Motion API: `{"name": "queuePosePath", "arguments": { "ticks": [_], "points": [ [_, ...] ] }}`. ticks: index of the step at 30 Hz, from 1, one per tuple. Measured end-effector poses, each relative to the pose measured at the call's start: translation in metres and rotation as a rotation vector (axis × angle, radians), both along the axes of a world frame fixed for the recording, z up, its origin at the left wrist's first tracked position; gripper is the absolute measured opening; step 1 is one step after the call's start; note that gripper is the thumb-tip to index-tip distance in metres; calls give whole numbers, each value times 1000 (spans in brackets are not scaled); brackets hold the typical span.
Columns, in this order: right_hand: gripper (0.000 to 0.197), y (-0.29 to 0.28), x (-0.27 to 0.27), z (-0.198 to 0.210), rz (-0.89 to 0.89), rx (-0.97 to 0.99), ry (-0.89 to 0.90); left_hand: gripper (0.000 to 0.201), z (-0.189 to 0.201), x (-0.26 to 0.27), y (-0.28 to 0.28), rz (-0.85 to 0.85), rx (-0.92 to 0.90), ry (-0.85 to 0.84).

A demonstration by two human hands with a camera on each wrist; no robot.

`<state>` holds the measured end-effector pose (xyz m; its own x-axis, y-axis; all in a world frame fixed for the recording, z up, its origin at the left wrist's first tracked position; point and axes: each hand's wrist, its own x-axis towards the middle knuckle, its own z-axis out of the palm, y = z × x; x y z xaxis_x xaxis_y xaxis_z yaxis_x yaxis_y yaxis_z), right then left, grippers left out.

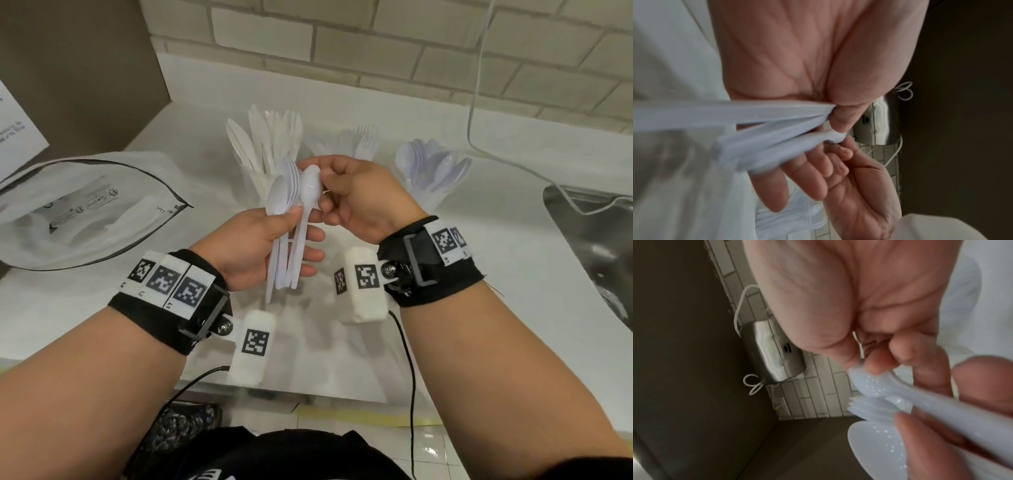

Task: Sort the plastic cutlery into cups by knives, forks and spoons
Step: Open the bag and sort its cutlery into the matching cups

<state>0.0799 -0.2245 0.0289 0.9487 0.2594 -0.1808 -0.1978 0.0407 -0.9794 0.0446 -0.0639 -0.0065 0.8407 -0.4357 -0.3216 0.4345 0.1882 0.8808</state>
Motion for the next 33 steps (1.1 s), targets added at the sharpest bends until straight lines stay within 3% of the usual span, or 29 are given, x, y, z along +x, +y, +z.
{"name": "queuePosePath", "arguments": {
  "ticks": [3, 8, 10, 19, 20, 23, 25, 29, 33],
  "points": [
    [20, -2, -2, 7, 31, 37, 18, 39, 1, 0, -1, -95, -39, -15],
    [21, 2, -9, 10, 81, -323, -159, 31, -2, -4, -8, -105, 81, -85],
    [22, 4, -9, 10, 71, -398, -201, 41, -2, -4, -8, -102, 99, -100],
    [28, 7, -18, 14, 162, -399, -273, 67, 0, 0, -3, -203, -7, -53],
    [31, 7, -19, 15, 177, -432, -292, 66, 0, 0, -2, -207, 9, -63],
    [32, 6, -22, 18, 242, -537, -327, 25, 0, -2, -5, -201, 124, -152],
    [33, 5, -25, 19, 273, -547, -316, 9, 1, -3, -7, -176, 165, -154],
    [25, 6, -25, 11, 232, -696, -455, 10, 5, -6, -10, -156, 254, -201],
    [12, 2, -22, 5, 80, -691, -509, 22, 7, -9, -14, -127, 350, -272]
  ]
}}
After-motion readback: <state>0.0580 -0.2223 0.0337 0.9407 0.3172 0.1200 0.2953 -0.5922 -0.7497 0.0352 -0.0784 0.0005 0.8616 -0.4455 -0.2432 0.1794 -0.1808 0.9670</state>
